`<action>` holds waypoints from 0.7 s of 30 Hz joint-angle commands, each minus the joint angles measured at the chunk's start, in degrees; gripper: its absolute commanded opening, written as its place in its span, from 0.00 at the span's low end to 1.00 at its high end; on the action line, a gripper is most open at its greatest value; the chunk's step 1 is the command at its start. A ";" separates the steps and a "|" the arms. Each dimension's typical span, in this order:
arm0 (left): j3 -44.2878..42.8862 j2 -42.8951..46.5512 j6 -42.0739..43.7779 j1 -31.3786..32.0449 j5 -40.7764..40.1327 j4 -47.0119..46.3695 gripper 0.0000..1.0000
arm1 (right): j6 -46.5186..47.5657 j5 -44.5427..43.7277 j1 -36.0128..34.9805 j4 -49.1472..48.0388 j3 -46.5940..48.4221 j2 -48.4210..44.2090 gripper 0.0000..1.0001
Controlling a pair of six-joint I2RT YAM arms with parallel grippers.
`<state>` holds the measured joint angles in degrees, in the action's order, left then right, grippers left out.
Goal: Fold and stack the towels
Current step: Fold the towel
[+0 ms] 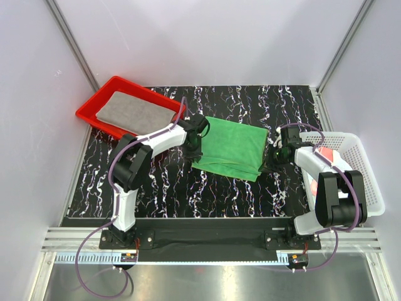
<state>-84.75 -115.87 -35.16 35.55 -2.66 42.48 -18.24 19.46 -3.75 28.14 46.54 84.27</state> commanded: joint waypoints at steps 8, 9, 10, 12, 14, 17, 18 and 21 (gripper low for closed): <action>-3.93 0.21 1.14 -0.22 -1.74 1.29 0.06 | 0.40 -0.39 0.06 -0.54 0.04 -1.74 0.05; -4.11 0.38 1.14 -0.31 -1.74 1.46 0.00 | 0.40 -0.57 0.14 -0.54 0.12 -1.65 0.05; -4.02 0.82 1.32 -0.22 -1.83 1.55 0.00 | 0.40 -0.57 0.14 -0.54 0.13 -1.65 0.05; -3.76 1.26 1.76 -0.22 -1.83 1.73 0.00 | 0.31 -0.83 0.14 -0.45 0.21 -1.74 0.05; -3.41 1.97 2.20 -0.31 -2.00 1.73 0.00 | 0.22 -0.92 0.14 -0.54 0.04 -1.65 0.05; -2.53 2.67 2.46 -0.31 -2.18 1.99 0.00 | 0.31 -0.74 0.06 -0.46 0.04 -1.92 0.05; -2.35 2.93 2.46 -0.31 -2.35 2.08 0.00 | 0.31 -0.66 0.14 -0.46 0.04 -2.09 0.05; -1.91 3.99 2.55 -0.39 -2.27 2.60 0.00 | 0.14 0.13 0.14 0.51 0.47 -2.88 0.05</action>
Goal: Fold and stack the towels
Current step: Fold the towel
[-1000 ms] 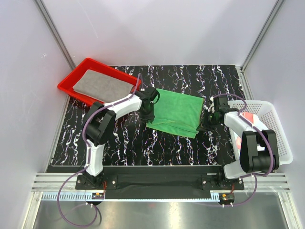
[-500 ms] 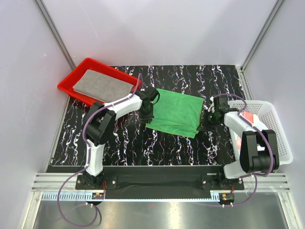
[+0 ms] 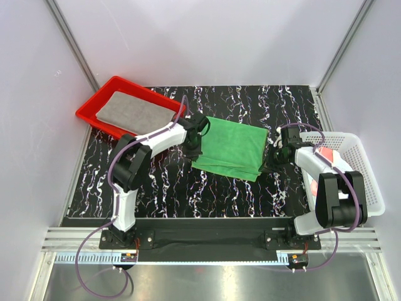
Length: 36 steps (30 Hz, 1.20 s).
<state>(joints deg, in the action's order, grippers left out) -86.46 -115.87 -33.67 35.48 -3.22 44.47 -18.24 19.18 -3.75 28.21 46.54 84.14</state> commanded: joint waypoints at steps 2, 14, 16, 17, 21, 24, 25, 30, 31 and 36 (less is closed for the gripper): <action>0.40 5.56 1.24 -0.33 -1.96 0.62 0.00 | -0.21 0.25 0.14 2.20 1.00 -3.71 0.05; 5.77 6.72 3.78 -1.91 2.69 -2.36 0.00 | -7.16 0.94 -0.12 1.50 -3.73 -4.51 0.21; 6.12 6.19 4.31 -1.91 2.87 -2.46 0.00 | -7.69 1.73 -0.12 1.76 -4.09 -4.86 0.26; 6.30 6.01 4.75 -1.91 2.87 -2.46 0.00 | -7.86 1.74 -0.12 1.76 -4.09 -5.64 0.29; 6.82 5.22 5.63 -1.91 5.51 -2.81 0.08 | -8.83 1.74 -0.12 0.36 -3.13 -6.79 0.29; 7.70 6.18 5.72 -1.82 5.86 -3.25 0.24 | -9.97 2.53 -0.38 -0.86 -1.29 -5.83 0.27; 7.88 6.62 5.81 -1.82 5.77 -3.33 0.26 | -10.41 2.96 -0.73 -1.31 -0.50 -5.48 0.27; 9.55 8.12 5.02 -1.74 9.73 -4.74 0.29 | -10.94 2.44 -2.84 -0.96 1.88 -1.61 0.24; 10.33 8.29 4.67 -1.56 9.38 -5.00 0.29 | -11.11 2.35 -2.93 -1.31 0.84 -1.26 0.24; 13.06 10.48 3.53 -1.38 7.62 -5.18 0.29 | -12.87 0.25 -2.84 -3.94 -4.00 1.11 0.19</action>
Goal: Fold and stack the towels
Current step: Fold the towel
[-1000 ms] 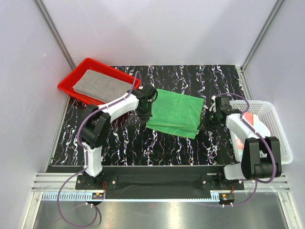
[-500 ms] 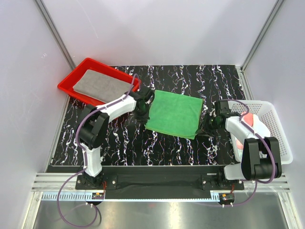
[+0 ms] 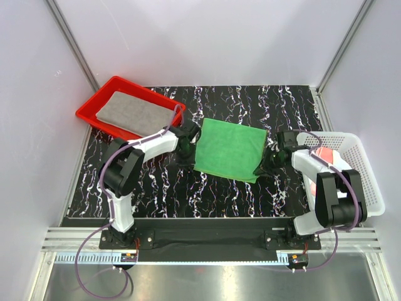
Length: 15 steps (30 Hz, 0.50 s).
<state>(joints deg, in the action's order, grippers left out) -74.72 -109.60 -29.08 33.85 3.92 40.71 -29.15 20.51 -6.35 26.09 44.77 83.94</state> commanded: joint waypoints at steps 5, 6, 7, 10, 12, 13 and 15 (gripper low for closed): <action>3.17 9.13 -1.51 0.26 0.90 -4.40 0.31 | -3.20 -5.48 -0.24 -2.09 -4.61 0.97 0.16; 2.91 10.45 -1.24 0.26 1.69 -5.28 0.34 | -3.11 -6.09 -0.24 -1.14 -4.35 0.61 0.16; 2.22 10.81 -0.20 0.17 1.53 -7.20 0.35 | -2.94 -7.40 -0.24 -0.52 -3.74 0.17 0.16; 0.72 10.29 1.91 0.17 2.49 -10.20 0.36 | -2.06 -10.04 -0.33 1.51 -2.33 -1.41 0.17; 0.54 8.45 2.45 0.26 3.54 -11.44 0.36 | -1.27 -10.67 -0.33 2.99 -1.27 -1.24 0.17; 0.71 7.57 2.80 0.26 3.98 -12.40 0.36 | -1.00 -9.89 -0.24 3.35 0.04 -1.15 0.17; 1.24 4.48 2.98 0.26 5.48 -14.07 0.36 | -0.91 -7.07 -0.42 4.15 2.42 -1.76 0.17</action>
<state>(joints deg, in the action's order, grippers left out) -72.71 -101.49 -27.81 33.87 6.15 31.48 -31.07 13.02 -6.39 28.62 42.74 84.16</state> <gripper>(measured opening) 0.362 0.169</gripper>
